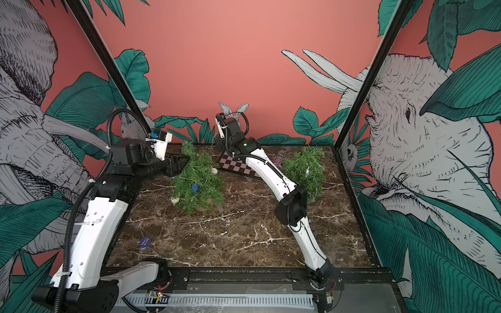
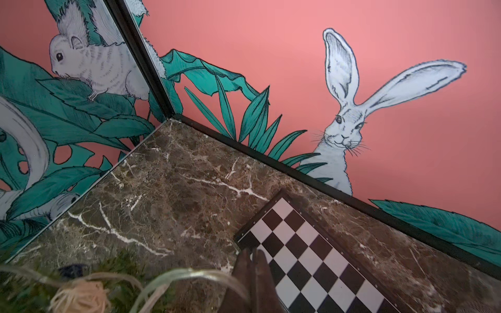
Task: Wrap string light around the christmas tree
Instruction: Wrap the light string around the Christmas tree.
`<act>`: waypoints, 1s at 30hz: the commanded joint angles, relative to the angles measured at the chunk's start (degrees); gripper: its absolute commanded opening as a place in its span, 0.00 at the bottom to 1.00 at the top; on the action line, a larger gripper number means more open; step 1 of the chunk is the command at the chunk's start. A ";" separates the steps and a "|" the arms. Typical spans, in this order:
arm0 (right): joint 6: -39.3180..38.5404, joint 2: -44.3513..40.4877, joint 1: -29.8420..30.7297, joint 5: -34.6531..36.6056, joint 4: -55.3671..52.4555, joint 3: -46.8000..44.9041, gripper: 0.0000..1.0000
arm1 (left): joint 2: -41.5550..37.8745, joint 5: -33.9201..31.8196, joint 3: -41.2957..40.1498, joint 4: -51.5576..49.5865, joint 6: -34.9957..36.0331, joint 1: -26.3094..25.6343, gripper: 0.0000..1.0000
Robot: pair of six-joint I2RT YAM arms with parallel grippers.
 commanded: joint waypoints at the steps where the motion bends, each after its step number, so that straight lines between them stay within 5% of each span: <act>1: 0.67 -0.20 -0.90 0.30 6.47 4.23 0.00 | -0.14 0.63 -0.30 -0.82 0.85 -0.13 0.57; 10: 0.37 -2.26 -1.62 -1.40 26.12 4.44 0.00 | 0.18 1.00 -0.55 -0.71 0.50 -0.13 0.56; 15: 1.19 -4.30 -1.13 -6.61 23.78 6.50 0.00 | -0.22 0.40 -0.74 -1.09 0.85 -0.10 0.56; 30: -0.99 -36.08 6.01 -5.91 25.29 -37.93 0.00 | 0.58 -0.02 -1.37 -0.90 0.87 -0.14 0.55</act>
